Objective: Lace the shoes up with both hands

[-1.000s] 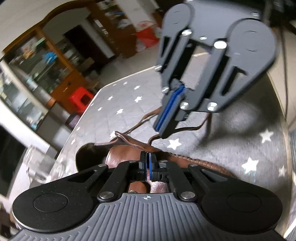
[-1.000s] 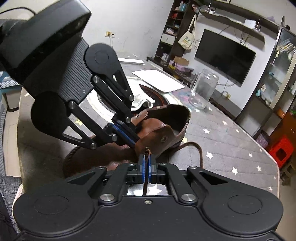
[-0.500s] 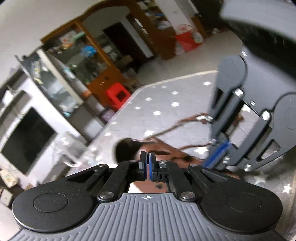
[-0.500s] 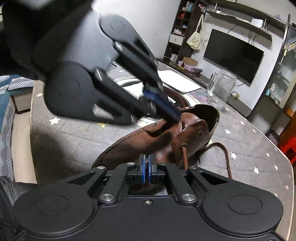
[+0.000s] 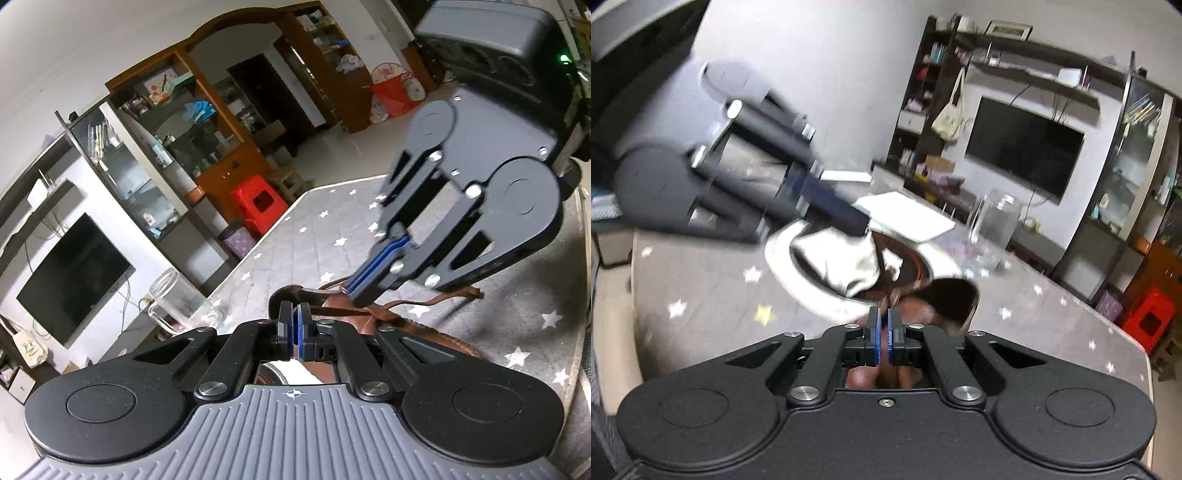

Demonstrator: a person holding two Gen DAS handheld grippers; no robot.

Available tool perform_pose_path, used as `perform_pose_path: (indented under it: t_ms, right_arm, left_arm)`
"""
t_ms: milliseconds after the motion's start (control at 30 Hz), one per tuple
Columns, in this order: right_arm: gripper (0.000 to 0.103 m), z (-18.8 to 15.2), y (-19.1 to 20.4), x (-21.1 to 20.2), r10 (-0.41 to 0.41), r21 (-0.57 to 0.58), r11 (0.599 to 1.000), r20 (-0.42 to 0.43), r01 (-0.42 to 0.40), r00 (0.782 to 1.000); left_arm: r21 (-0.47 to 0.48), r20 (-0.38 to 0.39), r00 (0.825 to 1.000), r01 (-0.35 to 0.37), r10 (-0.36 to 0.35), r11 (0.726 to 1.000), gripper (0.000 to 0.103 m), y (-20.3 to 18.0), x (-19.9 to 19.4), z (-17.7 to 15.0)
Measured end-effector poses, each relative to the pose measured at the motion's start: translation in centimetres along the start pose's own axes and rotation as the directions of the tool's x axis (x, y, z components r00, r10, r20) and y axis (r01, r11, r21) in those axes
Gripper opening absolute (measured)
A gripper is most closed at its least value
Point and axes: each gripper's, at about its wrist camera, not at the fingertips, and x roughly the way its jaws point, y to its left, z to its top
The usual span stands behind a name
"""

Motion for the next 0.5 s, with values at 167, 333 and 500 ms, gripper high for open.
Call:
perform_pose_path:
  t_ms: [167, 333, 500]
  right_arm:
    - [0.002, 0.8, 0.2, 1.0, 0.02, -0.038, 0.999, 0.011, -0.02, 1.0]
    - [0.002, 0.9, 0.2, 1.5, 0.023, -0.048, 0.999, 0.009, -0.022, 1.0]
    - [0.027, 0.8, 0.3, 1.3, 0.02, -0.062, 0.998, 0.015, -0.019, 1.0]
  left_arm:
    - [0.017, -0.002, 1.0, 0.003, -0.003, 1.0, 0.002, 0.1, -0.4, 0.0]
    - [0.012, -0.004, 1.0, 0.004, -0.004, 1.0, 0.002, 0.2, 0.2, -0.1]
    - [0.016, -0.005, 1.0, 0.006, -0.006, 1.0, 0.002, 0.9, 0.2, -0.5]
